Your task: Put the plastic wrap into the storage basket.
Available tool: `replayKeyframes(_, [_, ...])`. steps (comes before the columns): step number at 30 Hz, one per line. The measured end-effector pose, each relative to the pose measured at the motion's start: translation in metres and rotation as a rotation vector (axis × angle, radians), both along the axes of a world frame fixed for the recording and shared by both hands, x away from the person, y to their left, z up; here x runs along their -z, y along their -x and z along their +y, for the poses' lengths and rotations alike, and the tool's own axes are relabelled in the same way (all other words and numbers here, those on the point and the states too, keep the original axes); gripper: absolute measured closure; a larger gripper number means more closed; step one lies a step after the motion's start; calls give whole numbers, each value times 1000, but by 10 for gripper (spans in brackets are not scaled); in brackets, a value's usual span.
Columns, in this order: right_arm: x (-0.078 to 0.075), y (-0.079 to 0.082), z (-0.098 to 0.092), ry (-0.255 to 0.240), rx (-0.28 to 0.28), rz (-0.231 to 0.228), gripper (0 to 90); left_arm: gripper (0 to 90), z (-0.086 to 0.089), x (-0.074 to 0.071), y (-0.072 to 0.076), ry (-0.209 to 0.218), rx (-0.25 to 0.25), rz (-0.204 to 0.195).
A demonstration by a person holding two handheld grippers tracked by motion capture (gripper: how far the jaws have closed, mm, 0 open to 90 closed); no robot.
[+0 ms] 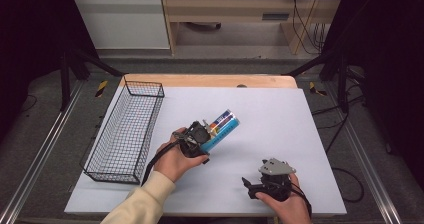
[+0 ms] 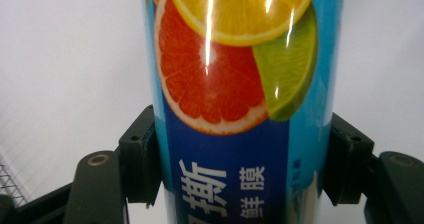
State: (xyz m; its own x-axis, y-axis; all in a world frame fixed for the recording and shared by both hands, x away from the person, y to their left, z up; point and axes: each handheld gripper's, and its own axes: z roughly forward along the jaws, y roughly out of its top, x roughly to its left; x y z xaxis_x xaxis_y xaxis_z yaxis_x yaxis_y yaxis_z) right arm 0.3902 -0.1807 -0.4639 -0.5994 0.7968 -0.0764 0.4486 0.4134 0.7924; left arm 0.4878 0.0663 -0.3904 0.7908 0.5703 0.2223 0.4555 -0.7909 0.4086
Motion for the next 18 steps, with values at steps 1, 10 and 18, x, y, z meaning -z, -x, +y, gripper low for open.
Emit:
replayKeyframes(1, [0,0,0,2,-1,0,104,316,1,-4,0,12,-2,-7])
replayKeyframes(10, [0,0,0,0,-1,0,104,318,8,-18,1,48,-23,-46])
replayKeyframes(18, [0,0,0,1,-4,-1,104,318,12,-34,5,84,-57,-95])
